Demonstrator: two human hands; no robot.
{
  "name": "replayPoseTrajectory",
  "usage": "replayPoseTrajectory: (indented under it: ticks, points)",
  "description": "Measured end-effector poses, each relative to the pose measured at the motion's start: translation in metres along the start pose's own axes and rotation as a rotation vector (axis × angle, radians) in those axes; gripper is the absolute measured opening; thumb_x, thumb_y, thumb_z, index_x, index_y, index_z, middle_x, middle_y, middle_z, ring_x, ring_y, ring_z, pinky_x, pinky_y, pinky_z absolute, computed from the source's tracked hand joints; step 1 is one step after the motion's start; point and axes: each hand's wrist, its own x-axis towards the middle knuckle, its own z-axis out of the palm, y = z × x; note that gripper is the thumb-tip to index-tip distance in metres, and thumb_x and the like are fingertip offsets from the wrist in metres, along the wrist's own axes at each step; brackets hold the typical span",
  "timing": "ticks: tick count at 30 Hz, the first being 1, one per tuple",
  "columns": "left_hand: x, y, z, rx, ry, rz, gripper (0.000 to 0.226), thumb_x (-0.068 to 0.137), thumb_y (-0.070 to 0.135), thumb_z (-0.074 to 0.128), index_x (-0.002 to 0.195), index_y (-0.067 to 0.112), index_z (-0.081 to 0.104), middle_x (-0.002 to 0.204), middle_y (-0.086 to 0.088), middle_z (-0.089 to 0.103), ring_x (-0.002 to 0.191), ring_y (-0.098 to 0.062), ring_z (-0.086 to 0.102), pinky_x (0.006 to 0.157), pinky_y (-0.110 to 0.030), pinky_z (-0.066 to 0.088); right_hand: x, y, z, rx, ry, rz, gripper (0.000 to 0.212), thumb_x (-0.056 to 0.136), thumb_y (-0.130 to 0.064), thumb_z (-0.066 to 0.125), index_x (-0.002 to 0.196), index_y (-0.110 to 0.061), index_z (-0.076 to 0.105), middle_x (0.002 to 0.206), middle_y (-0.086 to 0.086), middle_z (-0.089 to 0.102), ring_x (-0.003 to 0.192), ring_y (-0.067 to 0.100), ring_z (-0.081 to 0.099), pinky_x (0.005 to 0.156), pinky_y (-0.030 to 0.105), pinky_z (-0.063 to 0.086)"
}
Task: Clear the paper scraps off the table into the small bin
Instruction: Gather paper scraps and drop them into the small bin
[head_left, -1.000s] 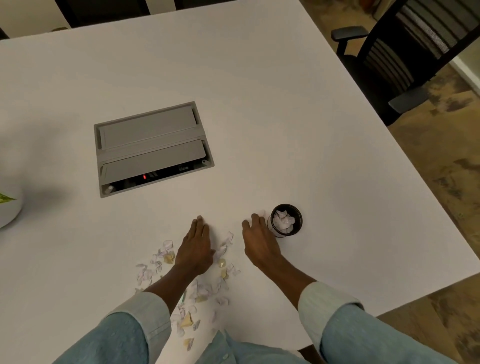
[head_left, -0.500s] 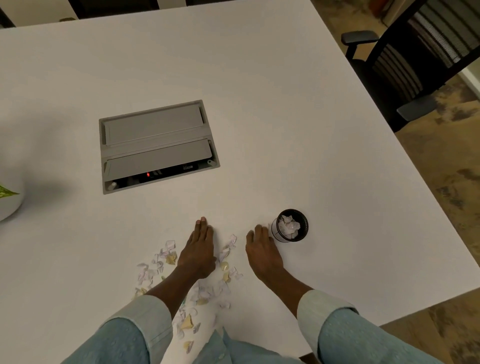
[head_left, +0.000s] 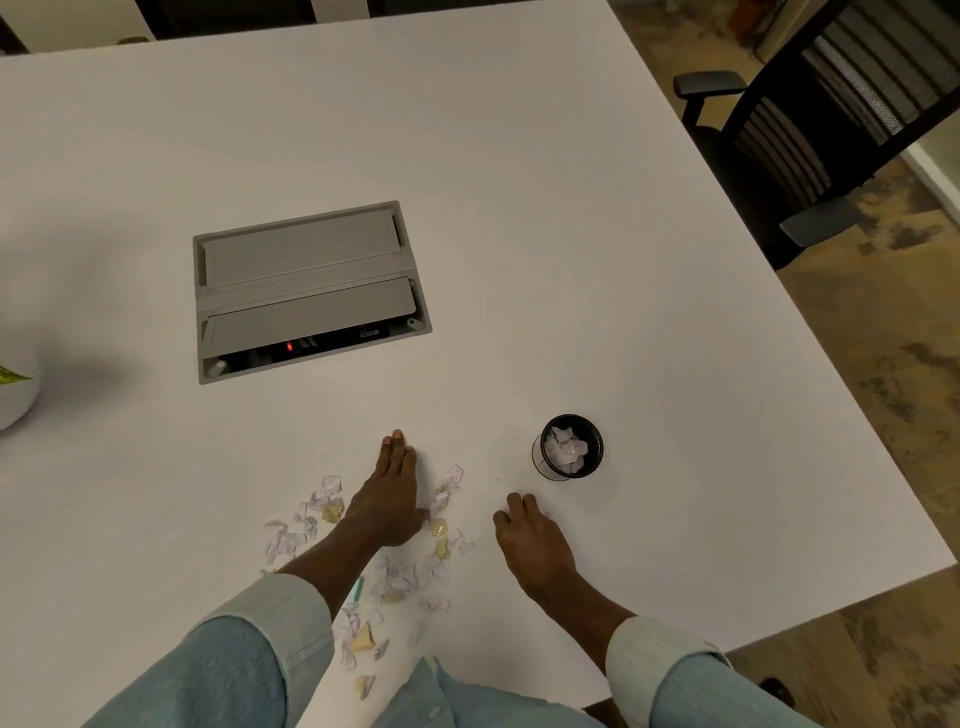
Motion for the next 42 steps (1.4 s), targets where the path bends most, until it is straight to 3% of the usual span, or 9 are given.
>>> replayPoseTrajectory:
  ticks: [4, 7, 11, 17, 23, 32, 36, 39, 42]
  points:
    - [0.001, -0.002, -0.003, 0.0, -0.026, 0.003, 0.11, 0.096, 0.04, 0.07, 0.164, 0.006, -0.009, 0.167, -0.008, -0.035, 0.157, -0.025, -0.028, 0.13, -0.043, 0.02, 0.006, 0.006, 0.009, 0.027, -0.071, -0.046, 0.026, 0.086, 0.007, 0.064, 0.11, -0.003, 0.064, 0.125, 0.016, 0.058, 0.12, 0.031, 0.055, 0.08, 0.037, 0.058]
    - [0.001, -0.001, -0.003, 0.006, -0.032, 0.004, 0.111, 0.096, 0.041, 0.07, 0.164, 0.005, -0.009, 0.167, -0.009, -0.034, 0.157, -0.026, -0.028, 0.13, -0.043, 0.018, 0.007, 0.009, 0.001, 0.145, 0.012, -0.005, 0.024, 0.086, 0.007, 0.063, 0.107, -0.006, 0.066, 0.116, 0.01, 0.06, 0.109, 0.026, 0.057, 0.078, 0.035, 0.054]
    - [0.001, -0.002, -0.005, -0.003, -0.043, 0.008, 0.112, 0.095, 0.038, 0.072, 0.164, 0.005, -0.01, 0.167, -0.009, -0.035, 0.156, -0.025, -0.028, 0.13, -0.043, 0.02, 0.001, 0.015, -0.033, 0.417, 0.377, 0.089, 0.017, 0.079, 0.01, 0.072, 0.081, -0.007, 0.072, 0.085, 0.004, 0.064, 0.077, 0.018, 0.063, 0.057, 0.03, 0.054]
    - [-0.001, -0.003, -0.005, 0.001, -0.038, 0.021, 0.112, 0.095, 0.036, 0.072, 0.163, 0.004, -0.012, 0.166, -0.009, -0.036, 0.156, -0.025, -0.03, 0.13, -0.043, 0.02, 0.004, 0.054, -0.098, 0.659, 0.759, 0.268, 0.013, 0.085, -0.007, 0.071, 0.084, -0.02, 0.072, 0.091, -0.009, 0.066, 0.076, 0.007, 0.062, 0.07, 0.006, 0.039]
    - [-0.002, -0.003, -0.007, -0.003, -0.049, 0.027, 0.11, 0.097, 0.032, 0.07, 0.163, 0.005, -0.013, 0.167, -0.009, -0.036, 0.157, -0.025, -0.028, 0.13, -0.042, 0.019, 0.016, 0.086, -0.105, 0.62, 0.544, 0.377, 0.009, 0.088, -0.007, 0.07, 0.093, -0.014, 0.075, 0.095, 0.005, 0.072, 0.08, 0.024, 0.068, 0.073, 0.031, 0.051]
    - [-0.007, -0.002, -0.011, 0.004, -0.062, 0.034, 0.099, 0.1, 0.029, 0.064, 0.164, 0.005, -0.007, 0.169, -0.008, -0.031, 0.159, -0.024, -0.023, 0.129, -0.045, 0.025, 0.001, 0.044, -0.078, 0.7, 0.599, 0.134, 0.012, 0.088, -0.006, 0.07, 0.092, -0.016, 0.072, 0.098, -0.003, 0.067, 0.081, 0.015, 0.066, 0.071, 0.031, 0.058]
    - [-0.027, 0.007, 0.004, -0.039, 0.091, 0.009, 0.08, 0.102, 0.037, 0.059, 0.162, 0.003, 0.018, 0.174, -0.016, 0.003, 0.162, -0.032, 0.007, 0.124, -0.046, 0.035, -0.001, 0.014, -0.055, 0.678, 0.384, 0.007, 0.019, 0.09, -0.017, 0.072, 0.109, -0.017, 0.071, 0.105, -0.002, 0.063, 0.085, 0.014, 0.064, 0.07, 0.039, 0.059]
    - [-0.052, 0.01, 0.026, -0.037, 0.282, 0.038, 0.06, 0.102, 0.043, 0.056, 0.149, 0.009, 0.043, 0.158, -0.013, 0.041, 0.145, -0.032, 0.042, 0.114, -0.042, 0.046, 0.007, 0.0, -0.043, 0.555, 0.192, 0.013, 0.044, 0.092, -0.04, 0.068, 0.131, -0.023, 0.057, 0.12, 0.0, 0.056, 0.102, 0.019, 0.063, 0.075, 0.039, 0.058]
    - [-0.074, 0.013, 0.048, 0.042, 0.355, 0.075, 0.056, 0.1, 0.053, 0.053, 0.138, 0.012, 0.054, 0.142, -0.008, 0.055, 0.129, -0.029, 0.053, 0.105, -0.038, 0.049, 0.019, -0.005, -0.032, 0.51, 0.055, 0.063, 0.066, 0.089, -0.053, 0.067, 0.144, -0.025, 0.042, 0.132, 0.005, 0.049, 0.115, 0.025, 0.058, 0.083, 0.04, 0.056]
